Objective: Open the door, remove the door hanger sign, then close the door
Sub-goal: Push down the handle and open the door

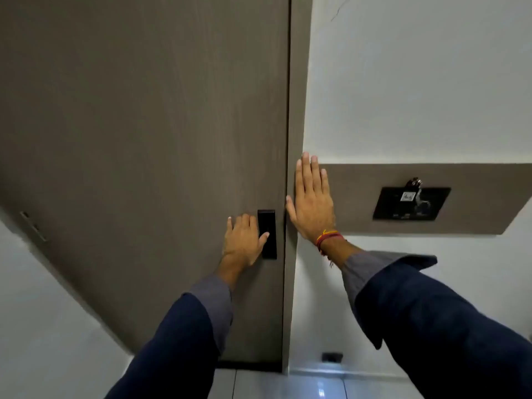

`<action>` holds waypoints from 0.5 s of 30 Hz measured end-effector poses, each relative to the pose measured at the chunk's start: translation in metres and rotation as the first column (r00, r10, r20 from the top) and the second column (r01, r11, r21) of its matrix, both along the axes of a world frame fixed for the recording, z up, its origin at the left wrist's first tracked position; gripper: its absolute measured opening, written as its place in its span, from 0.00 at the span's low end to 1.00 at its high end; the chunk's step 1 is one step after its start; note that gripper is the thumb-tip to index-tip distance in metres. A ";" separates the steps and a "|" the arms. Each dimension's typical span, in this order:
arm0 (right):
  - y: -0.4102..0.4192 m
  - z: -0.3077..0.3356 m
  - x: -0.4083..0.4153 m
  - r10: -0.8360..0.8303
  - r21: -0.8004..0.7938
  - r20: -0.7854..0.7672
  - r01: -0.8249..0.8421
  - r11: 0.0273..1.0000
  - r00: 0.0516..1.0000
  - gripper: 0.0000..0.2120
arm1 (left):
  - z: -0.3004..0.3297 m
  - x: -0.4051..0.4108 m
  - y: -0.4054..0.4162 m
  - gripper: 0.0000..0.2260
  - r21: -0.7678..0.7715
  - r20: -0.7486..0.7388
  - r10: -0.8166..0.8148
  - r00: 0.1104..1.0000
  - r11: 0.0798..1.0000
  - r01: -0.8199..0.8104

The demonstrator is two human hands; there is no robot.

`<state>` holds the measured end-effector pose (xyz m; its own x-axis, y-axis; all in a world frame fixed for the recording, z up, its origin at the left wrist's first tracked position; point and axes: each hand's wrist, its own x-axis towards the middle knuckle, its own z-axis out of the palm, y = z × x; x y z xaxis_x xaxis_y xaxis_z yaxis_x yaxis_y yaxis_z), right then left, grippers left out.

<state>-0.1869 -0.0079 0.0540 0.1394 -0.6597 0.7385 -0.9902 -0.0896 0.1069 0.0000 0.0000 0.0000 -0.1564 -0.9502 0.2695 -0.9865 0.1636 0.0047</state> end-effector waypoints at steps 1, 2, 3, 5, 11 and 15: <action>-0.005 -0.001 0.003 -0.033 -0.017 -0.006 0.033 0.999 0.999 0.41 | -0.007 -0.001 -0.004 0.26 0.074 -0.005 0.012 1.000 0.997 -0.012; -0.008 0.001 0.004 -0.047 -0.015 0.006 0.047 0.999 0.999 0.41 | -0.012 -0.003 -0.007 0.28 0.126 -0.032 0.012 0.999 0.992 -0.008; -0.012 -0.001 0.003 -0.072 -0.022 0.007 0.072 0.997 0.997 0.41 | -0.018 -0.005 -0.011 0.30 0.173 -0.042 0.018 0.999 0.985 -0.011; -0.022 -0.004 0.005 -0.091 -0.051 -0.019 0.090 0.995 0.996 0.39 | -0.027 -0.010 -0.018 0.34 0.235 -0.052 0.028 0.998 0.972 -0.015; -0.045 -0.021 -0.006 -0.124 -0.194 -0.046 0.113 0.974 0.991 0.39 | -0.064 -0.022 -0.021 0.27 0.022 -0.459 0.118 0.881 0.992 -0.122; -0.058 -0.031 -0.005 -0.119 -0.258 -0.053 0.102 0.961 0.991 0.38 | -0.088 -0.036 -0.023 0.19 -0.106 -0.695 0.082 0.715 0.971 -0.215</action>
